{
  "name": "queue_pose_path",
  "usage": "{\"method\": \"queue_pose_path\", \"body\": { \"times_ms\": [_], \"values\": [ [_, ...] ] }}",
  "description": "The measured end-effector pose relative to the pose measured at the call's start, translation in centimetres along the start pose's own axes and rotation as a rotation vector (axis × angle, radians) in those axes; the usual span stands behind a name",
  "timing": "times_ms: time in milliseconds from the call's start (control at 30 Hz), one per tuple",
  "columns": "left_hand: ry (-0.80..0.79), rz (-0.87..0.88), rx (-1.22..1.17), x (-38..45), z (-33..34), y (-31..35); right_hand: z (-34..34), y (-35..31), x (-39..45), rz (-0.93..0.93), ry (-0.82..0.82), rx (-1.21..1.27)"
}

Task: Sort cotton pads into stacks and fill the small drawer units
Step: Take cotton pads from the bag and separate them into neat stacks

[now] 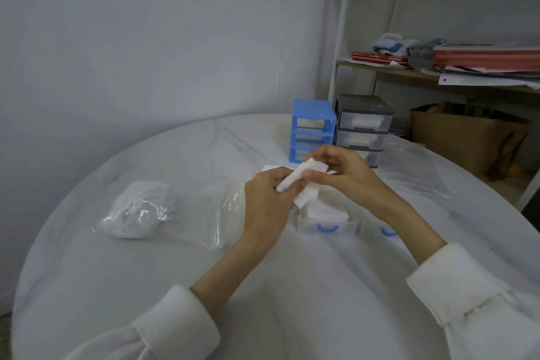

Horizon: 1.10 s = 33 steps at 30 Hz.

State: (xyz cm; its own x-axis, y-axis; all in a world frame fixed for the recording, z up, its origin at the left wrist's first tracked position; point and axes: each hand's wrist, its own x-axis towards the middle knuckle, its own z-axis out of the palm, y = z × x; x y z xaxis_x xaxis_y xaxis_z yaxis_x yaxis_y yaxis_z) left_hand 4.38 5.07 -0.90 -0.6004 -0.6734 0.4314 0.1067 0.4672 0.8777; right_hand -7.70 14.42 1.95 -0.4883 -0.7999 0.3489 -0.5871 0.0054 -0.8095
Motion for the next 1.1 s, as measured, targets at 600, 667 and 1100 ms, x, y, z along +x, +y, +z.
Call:
{"method": "queue_pose_path", "body": {
  "times_ms": [600, 667, 1100],
  "values": [
    [-0.025, -0.071, -0.13, 0.4, 0.2, -0.1, -2.0, 2.1, 0.9, 0.24, 0.569, 0.247],
    [-0.063, -0.079, -0.086, 0.2, 0.6, 0.0, -1.8, 2.3, 0.9, 0.287, 0.543, 0.234],
    [-0.11, -0.072, 0.067, -0.1, 3.2, 0.6, -1.3, 2.3, 0.5, 0.314, 0.511, 0.06]
  ]
}}
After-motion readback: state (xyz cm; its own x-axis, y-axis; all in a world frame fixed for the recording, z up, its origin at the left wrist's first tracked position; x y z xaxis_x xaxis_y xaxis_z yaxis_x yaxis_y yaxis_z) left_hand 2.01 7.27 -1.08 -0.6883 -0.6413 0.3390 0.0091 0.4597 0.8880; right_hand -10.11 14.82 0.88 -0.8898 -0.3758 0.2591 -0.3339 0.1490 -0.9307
